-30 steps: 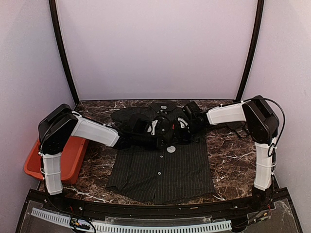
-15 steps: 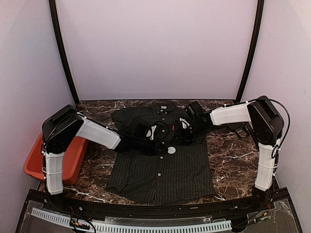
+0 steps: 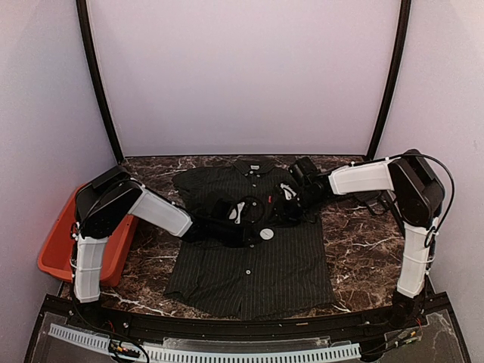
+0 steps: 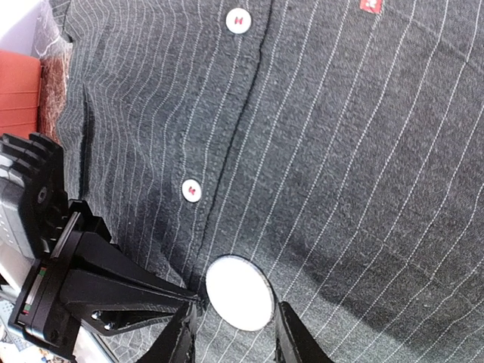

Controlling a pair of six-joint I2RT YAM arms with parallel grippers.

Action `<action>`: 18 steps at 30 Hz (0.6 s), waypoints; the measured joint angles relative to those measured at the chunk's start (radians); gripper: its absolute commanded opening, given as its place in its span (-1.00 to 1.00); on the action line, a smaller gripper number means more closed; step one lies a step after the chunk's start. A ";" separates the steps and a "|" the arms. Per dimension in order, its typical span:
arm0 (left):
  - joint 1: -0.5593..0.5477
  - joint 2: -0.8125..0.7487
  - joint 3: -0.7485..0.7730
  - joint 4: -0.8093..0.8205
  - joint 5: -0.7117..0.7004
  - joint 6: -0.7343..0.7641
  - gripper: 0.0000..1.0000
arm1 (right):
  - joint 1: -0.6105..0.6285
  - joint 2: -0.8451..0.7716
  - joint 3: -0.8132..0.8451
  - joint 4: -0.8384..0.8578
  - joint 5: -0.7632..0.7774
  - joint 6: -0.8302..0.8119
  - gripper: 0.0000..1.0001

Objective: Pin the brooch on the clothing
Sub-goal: Pick up the brooch from the flattened clothing.

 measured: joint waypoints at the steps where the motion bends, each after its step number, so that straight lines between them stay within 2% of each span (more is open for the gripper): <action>1: 0.000 0.002 0.000 0.005 0.002 -0.001 -0.98 | 0.000 0.000 -0.002 0.000 0.000 0.000 -0.32; 18: 0.000 0.019 0.002 0.044 0.013 -0.019 -0.99 | 0.000 0.039 -0.017 0.012 -0.035 0.011 -0.33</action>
